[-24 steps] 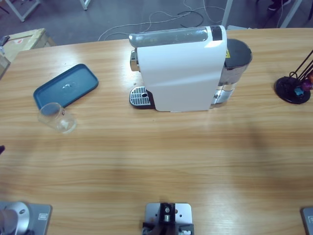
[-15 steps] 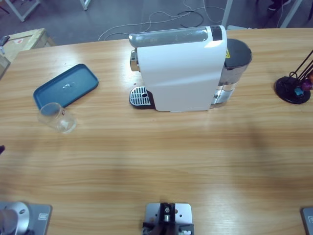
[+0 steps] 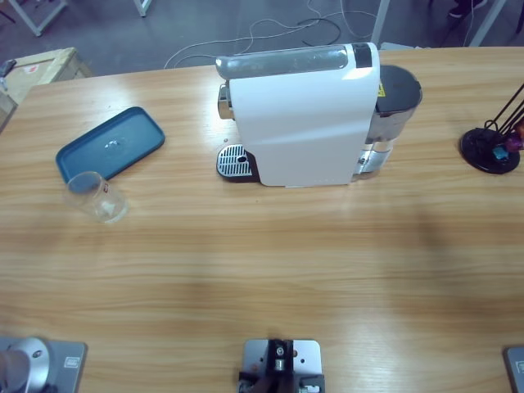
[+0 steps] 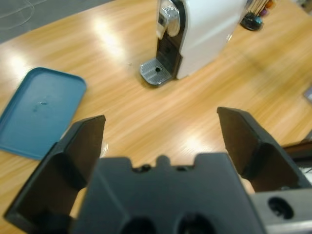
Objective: Pour coffee
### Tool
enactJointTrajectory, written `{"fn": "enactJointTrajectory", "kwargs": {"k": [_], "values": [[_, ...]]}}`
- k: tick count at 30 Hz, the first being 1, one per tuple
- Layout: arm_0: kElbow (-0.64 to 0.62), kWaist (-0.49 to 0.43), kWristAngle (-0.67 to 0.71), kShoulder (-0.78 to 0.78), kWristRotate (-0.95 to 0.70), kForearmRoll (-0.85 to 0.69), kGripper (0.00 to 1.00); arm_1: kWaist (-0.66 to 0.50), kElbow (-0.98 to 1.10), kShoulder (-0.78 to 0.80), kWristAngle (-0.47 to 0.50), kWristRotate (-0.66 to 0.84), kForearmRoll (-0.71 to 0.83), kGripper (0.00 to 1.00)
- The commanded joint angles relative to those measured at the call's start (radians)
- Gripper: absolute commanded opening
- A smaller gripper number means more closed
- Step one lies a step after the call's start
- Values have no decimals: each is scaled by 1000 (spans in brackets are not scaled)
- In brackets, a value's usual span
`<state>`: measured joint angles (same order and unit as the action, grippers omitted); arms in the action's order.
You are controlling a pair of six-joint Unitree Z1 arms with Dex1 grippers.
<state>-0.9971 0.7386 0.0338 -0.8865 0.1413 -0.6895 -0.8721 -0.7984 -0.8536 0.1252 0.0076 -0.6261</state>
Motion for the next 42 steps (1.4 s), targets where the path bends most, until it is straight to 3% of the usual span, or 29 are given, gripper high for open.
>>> {"fn": "enactJointTrajectory", "kwargs": {"k": [1,3,7,12,17,21,24,26,27,32,42], "values": [[-212,-237,546,-475,350,109,1000,-12,35,13,19,12,7,1000],[-217,-242,552,-546,443,216,1000,-12,36,14,19,12,8,1000],[-310,-241,569,-703,606,236,1000,-12,34,7,18,12,8,1000],[-326,-235,627,-844,653,347,985,-12,35,12,18,12,8,1000],[-342,-216,600,-902,655,352,962,-12,33,2,19,12,7,1000],[-364,-198,590,-921,635,352,580,-12,29,-13,19,12,6,1000],[-371,-186,604,-934,629,352,384,-12,27,-16,18,12,5,1000],[-376,-181,594,-933,623,352,34,-12,28,-13,17,12,5,1000],[-379,-179,592,-931,621,352,0,-12,28,-13,18,12,5,1000],[-383,-149,480,-884,612,352,0,-12,28,-13,17,12,5,1000],[-443,-93,500,-843,619,354,0,-12,28,-11,19,12,5,1000]]}}
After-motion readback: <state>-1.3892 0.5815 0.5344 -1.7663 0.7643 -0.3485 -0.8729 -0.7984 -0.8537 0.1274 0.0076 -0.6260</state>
